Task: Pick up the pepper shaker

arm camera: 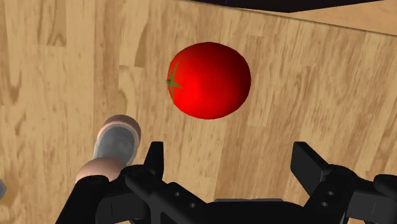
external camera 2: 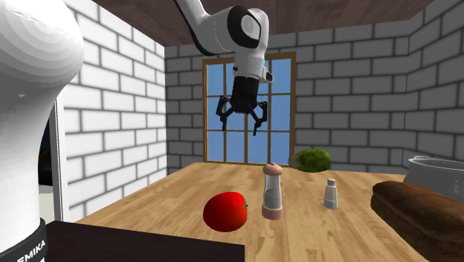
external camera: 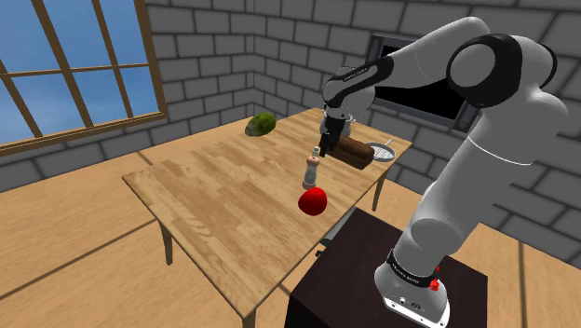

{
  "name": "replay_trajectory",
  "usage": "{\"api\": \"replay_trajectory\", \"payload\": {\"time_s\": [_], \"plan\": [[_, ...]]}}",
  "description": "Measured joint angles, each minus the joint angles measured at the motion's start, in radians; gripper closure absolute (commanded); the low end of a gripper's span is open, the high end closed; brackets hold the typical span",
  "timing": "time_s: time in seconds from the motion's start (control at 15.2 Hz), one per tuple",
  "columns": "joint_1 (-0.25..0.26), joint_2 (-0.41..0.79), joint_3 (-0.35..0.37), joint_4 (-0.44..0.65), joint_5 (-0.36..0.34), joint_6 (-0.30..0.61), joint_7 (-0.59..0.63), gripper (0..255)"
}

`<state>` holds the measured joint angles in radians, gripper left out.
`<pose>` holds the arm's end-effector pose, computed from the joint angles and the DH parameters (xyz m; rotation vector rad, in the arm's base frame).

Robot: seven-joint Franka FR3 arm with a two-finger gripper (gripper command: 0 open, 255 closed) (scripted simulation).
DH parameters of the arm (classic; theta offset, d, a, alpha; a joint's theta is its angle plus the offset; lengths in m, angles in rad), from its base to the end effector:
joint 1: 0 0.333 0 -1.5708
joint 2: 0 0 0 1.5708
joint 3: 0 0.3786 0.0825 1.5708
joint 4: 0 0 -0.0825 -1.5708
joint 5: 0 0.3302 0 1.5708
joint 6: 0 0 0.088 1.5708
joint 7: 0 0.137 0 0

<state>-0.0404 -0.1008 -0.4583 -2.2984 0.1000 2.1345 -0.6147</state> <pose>0.3881 -0.2082 0.4448 -2.9928 -0.0944 -0.0054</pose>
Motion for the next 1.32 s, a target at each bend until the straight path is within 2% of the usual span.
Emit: {"api": "replay_trajectory", "payload": {"time_s": [0.4,0.79,0.92,1.32], "plan": [[-0.035,0.262,-0.028,0.153,0.174,0.075,-0.2,0],[-0.125,0.507,0.009,0.367,0.323,0.074,-0.348,0],[-0.144,0.55,0.019,0.402,0.346,0.077,-0.37,0],[-0.163,0.612,0.042,0.405,0.387,0.129,-0.405,0]]}}
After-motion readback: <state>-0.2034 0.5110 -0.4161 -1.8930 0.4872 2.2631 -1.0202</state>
